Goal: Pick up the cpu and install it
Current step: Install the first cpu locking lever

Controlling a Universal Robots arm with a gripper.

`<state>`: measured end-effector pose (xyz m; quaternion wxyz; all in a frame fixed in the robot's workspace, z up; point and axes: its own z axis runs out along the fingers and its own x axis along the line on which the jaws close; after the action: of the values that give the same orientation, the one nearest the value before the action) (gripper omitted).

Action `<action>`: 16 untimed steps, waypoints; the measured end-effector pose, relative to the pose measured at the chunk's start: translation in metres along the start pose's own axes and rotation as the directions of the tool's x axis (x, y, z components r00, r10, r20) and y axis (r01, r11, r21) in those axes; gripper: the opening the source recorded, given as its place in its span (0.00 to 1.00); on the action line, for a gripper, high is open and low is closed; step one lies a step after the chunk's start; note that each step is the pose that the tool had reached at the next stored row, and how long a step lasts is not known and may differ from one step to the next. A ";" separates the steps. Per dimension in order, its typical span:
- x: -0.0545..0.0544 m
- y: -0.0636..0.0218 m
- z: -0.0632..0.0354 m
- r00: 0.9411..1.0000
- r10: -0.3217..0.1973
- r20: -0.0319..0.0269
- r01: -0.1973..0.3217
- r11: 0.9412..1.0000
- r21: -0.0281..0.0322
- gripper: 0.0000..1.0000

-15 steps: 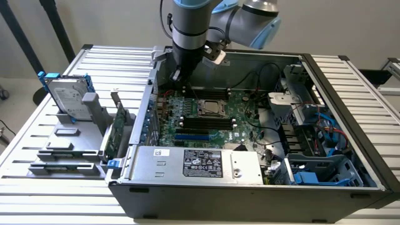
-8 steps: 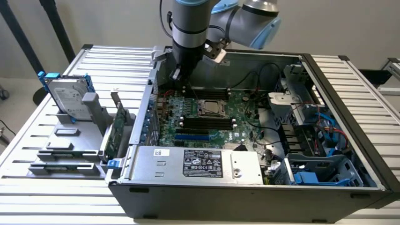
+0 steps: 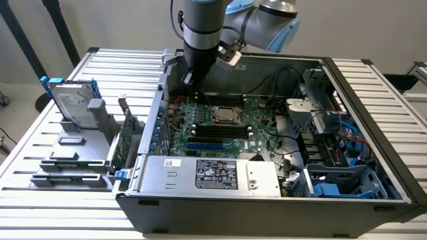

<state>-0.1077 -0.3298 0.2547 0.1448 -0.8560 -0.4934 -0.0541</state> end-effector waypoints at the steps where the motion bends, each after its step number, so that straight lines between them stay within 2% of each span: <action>1: 0.000 0.0000 -0.0001 1.000 0.000 0.001 0.000 1.000 -0.001 0.11; 4: 0.000 0.0000 -0.0001 1.000 0.001 0.005 -0.001 1.000 -0.005 0.11; 7: 0.000 0.0000 0.0000 1.000 -0.001 0.007 0.001 1.000 -0.012 0.11; 11: 0.000 0.0006 -0.0001 1.000 -0.003 0.006 0.003 1.000 -0.022 0.11; 16: 0.002 0.0041 -0.0002 1.000 -0.006 0.003 0.006 1.000 -0.030 0.11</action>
<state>-0.1029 -0.3299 0.2547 0.1313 -0.8567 -0.4952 -0.0607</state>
